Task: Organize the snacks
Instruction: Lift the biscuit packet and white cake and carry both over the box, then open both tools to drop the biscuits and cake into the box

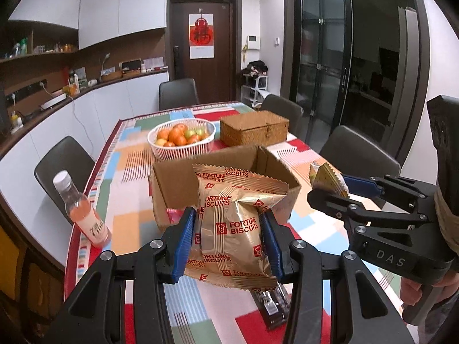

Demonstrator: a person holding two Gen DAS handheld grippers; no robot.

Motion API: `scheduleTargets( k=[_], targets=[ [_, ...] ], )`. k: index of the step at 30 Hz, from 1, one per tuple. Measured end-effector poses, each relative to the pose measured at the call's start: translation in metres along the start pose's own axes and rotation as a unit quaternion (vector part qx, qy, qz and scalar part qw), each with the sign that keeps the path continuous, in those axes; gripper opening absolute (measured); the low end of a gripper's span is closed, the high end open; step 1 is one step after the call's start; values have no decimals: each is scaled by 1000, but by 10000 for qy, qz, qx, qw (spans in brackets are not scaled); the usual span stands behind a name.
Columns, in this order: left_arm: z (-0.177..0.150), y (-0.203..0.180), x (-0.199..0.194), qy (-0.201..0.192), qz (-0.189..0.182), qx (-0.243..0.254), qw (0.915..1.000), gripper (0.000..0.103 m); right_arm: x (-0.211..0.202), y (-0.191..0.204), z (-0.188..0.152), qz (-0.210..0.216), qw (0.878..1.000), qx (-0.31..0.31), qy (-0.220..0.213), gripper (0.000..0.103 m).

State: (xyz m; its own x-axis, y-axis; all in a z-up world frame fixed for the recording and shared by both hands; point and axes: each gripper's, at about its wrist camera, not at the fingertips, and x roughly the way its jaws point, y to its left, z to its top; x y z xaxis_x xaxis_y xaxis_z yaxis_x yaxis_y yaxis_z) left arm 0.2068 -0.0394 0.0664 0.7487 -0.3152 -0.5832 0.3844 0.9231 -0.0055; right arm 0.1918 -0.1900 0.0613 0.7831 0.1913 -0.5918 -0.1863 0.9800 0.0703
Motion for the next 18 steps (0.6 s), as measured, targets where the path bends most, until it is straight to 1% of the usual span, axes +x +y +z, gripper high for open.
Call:
scheduleTargets(
  k=[6, 10, 18],
  targets=[
    [19, 10, 12, -18, 23, -44, 10000, 45, 12, -2, 22, 130, 9999, 48, -56, 43],
    [27, 18, 24, 13, 24, -143, 9999, 45, 23, -3, 32, 151, 9999, 40, -20, 43],
    [46, 40, 56, 183, 60, -345, 9992, 45, 54, -3, 53, 33, 9999, -35, 121, 43]
  ],
)
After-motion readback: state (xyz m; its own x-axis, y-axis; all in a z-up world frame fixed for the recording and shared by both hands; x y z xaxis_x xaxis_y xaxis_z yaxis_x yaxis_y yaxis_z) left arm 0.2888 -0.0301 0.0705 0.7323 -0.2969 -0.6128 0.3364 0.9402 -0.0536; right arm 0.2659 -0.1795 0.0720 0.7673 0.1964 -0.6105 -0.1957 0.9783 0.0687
